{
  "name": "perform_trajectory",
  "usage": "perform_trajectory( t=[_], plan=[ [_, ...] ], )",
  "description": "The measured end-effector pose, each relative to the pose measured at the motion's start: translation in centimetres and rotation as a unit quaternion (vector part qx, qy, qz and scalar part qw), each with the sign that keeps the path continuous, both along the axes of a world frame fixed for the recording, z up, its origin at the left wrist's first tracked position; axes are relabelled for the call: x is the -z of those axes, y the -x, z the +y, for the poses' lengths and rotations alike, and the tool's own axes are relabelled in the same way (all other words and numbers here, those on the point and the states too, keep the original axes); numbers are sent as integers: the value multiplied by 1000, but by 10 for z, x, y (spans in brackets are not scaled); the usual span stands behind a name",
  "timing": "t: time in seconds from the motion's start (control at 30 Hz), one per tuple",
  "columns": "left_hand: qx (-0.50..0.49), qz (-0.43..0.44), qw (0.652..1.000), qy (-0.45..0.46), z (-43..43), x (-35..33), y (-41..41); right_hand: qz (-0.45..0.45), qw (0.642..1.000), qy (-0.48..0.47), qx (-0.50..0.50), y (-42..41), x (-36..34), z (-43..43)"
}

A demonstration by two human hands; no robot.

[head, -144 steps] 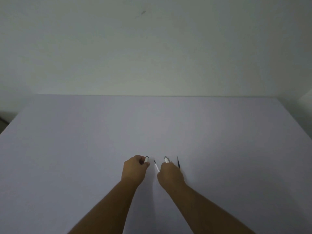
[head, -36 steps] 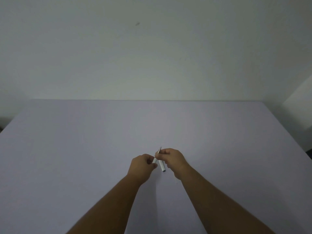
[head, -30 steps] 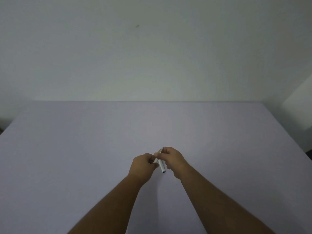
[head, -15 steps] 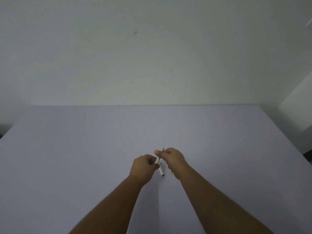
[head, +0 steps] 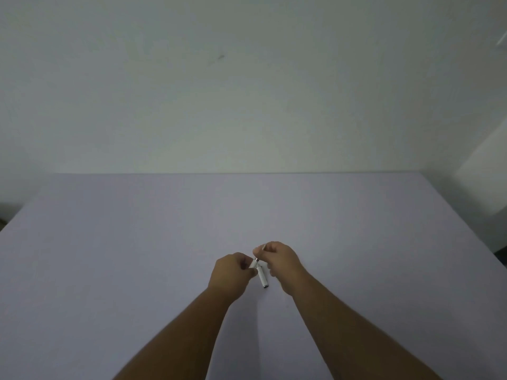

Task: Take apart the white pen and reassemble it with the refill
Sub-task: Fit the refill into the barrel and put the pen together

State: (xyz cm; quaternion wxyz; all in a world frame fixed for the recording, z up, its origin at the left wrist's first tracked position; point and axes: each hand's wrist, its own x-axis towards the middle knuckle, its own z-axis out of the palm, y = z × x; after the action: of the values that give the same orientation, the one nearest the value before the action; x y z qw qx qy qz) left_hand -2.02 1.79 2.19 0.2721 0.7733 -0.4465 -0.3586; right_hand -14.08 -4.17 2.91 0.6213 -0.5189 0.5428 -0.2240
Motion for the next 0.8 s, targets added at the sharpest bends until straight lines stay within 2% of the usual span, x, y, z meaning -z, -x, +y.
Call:
perform_trajectory(
  t=[0.07, 0.1, 0.23, 0.4, 0.5, 0.57, 0.67, 0.7, 0.8],
  plan=[
    [7, 0, 1000, 2, 1, 0, 1, 70, 998, 3, 5, -2, 0, -2],
    [6, 7, 1000, 3, 1, 1, 2, 73, 997, -1, 5, -3, 0, -2],
    [-2, 15, 1000, 7, -1, -3, 0, -18, 1000, -22, 0, -3, -4, -4],
    [16, -15, 1000, 2, -1, -3, 2, 76, 997, -9, -8, -3, -5, -5],
    [1, 5, 1000, 5, -1, -4, -2, -12, 999, -32, 3, -2, -4, -4],
    [3, -4, 1000, 7, -2, -6, -4, -27, 1000, -13, -6, -1, -4, -3],
    [9, -10, 1000, 6, -1, -4, -2, 72, 997, 12, -10, -2, -5, -5],
    [8, -6, 1000, 5, 0, -4, -1, 79, 997, 11, -7, -2, -4, -6],
    [2, -6, 1000, 4, -2, -4, -3, 1, 1000, -21, -5, -3, -6, -5]
  ],
)
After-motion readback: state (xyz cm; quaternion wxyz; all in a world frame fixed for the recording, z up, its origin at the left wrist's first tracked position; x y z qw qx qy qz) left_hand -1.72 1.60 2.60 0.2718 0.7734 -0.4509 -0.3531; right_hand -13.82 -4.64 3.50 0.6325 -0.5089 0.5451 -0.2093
